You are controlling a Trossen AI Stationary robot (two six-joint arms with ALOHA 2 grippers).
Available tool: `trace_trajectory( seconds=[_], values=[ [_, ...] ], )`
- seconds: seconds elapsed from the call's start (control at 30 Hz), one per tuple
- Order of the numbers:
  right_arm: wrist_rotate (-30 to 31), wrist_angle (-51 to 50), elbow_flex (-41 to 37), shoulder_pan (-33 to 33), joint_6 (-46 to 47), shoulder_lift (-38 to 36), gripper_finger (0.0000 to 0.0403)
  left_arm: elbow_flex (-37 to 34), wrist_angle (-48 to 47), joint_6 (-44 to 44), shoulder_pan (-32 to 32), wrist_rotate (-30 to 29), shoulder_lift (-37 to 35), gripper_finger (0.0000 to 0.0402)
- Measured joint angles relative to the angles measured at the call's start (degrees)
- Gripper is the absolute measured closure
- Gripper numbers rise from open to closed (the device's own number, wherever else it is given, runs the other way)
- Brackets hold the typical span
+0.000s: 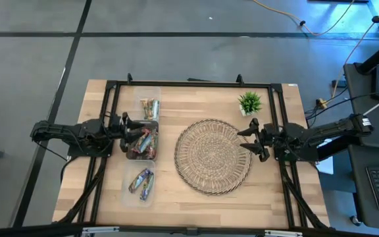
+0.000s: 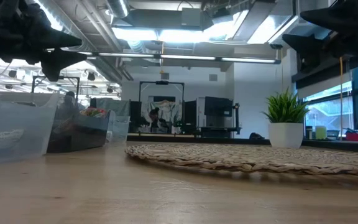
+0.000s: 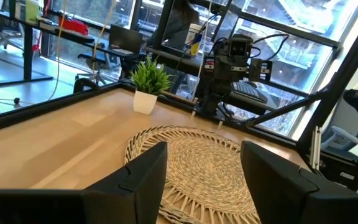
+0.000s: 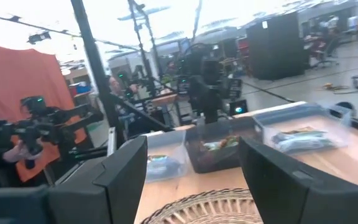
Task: Pick and place Granola Bars by type
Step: Return to Home Position
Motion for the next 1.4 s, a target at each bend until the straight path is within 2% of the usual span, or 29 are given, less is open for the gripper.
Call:
trace_trajectory(
  seconds=[0.13, 0.67, 0.97, 1.4],
  values=[
    [2.6, -6.3, 0.0, 0.0, 0.2, -6.0, 0.0150, 0.0, 0.0, 0.0, 0.0, 0.0, 0.0, 0.0204],
    [2.8, -22.9, 0.0, 0.0, -2.8, -27.2, 0.0150, 0.0, 0.0, -0.4, 0.0, 0.1, 0.0, 0.0207],
    [0.8, -22.3, 0.0, 0.0, -6.1, -27.7, 0.0150, 0.0, 0.0, -0.4, 0.0, 0.1, 0.0, 0.0204],
    [-0.3, -27.1, 0.0, 0.0, -4.3, -27.5, 0.0150, 0.0, 0.0, -0.4, 0.0, 0.1, 0.0, 0.0204]
  ],
)
